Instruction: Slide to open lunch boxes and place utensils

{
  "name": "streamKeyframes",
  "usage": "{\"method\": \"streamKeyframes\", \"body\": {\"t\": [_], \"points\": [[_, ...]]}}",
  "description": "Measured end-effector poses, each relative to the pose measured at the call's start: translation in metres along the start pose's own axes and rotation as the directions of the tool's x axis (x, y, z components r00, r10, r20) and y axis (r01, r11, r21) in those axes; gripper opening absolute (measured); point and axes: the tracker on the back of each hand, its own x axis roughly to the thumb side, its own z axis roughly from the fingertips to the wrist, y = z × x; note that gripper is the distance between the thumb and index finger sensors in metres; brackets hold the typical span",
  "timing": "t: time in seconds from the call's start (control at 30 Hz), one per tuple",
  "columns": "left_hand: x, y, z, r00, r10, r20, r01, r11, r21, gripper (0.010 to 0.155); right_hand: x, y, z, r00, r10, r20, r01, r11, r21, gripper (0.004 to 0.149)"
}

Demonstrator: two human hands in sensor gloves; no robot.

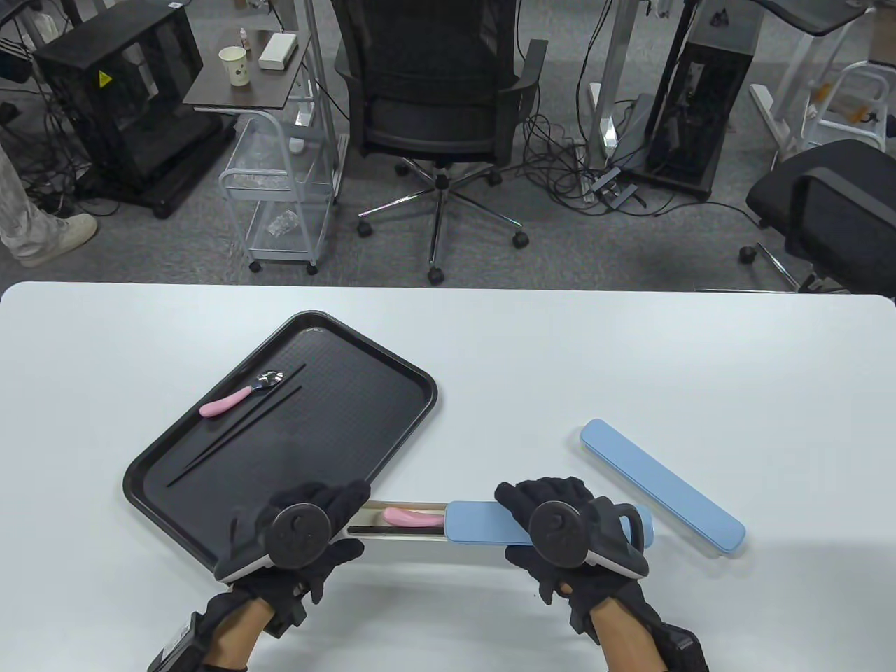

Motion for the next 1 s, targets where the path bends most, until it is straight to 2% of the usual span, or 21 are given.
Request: {"method": "streamKeyframes", "body": {"t": [0.23, 0.47, 0.6, 0.67, 0.77, 0.9, 1.0], "points": [[0.037, -0.004, 0.001, 0.99, -0.087, 0.111, 0.085, 0.996, 0.027, 0.078, 0.03, 0.006, -0.002, 0.998, 0.03, 0.059, -0.029, 0.999, -0.017, 0.075], [0.064, -0.007, 0.002, 0.977, -0.139, 0.164, 0.131, 0.989, 0.062, 0.079, 0.054, 0.013, -0.002, 0.991, 0.022, 0.131, -0.018, 0.999, -0.033, 0.075], [0.067, -0.006, 0.002, 0.973, -0.109, 0.201, 0.096, 0.993, 0.073, 0.085, 0.063, 0.015, 0.0, 0.989, 0.016, 0.147, -0.01, 0.999, -0.041, 0.075], [0.067, -0.003, 0.004, 0.97, -0.152, 0.188, 0.131, 0.984, 0.117, 0.087, 0.063, 0.014, -0.001, 0.989, 0.031, 0.146, -0.023, 0.998, -0.056, 0.075], [0.065, -0.004, 0.003, 0.975, -0.122, 0.183, 0.103, 0.988, 0.111, 0.086, 0.061, 0.012, -0.001, 0.99, 0.025, 0.141, -0.017, 0.998, -0.057, 0.075], [0.059, 0.002, 0.003, 0.983, -0.135, 0.128, 0.119, 0.985, 0.127, 0.084, 0.046, 0.005, -0.003, 0.995, 0.048, 0.084, -0.042, 0.997, -0.063, 0.076], [0.035, 0.01, 0.005, 0.997, -0.069, 0.045, 0.062, 0.987, 0.145, 0.082, 0.02, 0.003, -0.004, 0.999, 0.034, -0.005, -0.034, 0.998, -0.049, 0.075]]}}
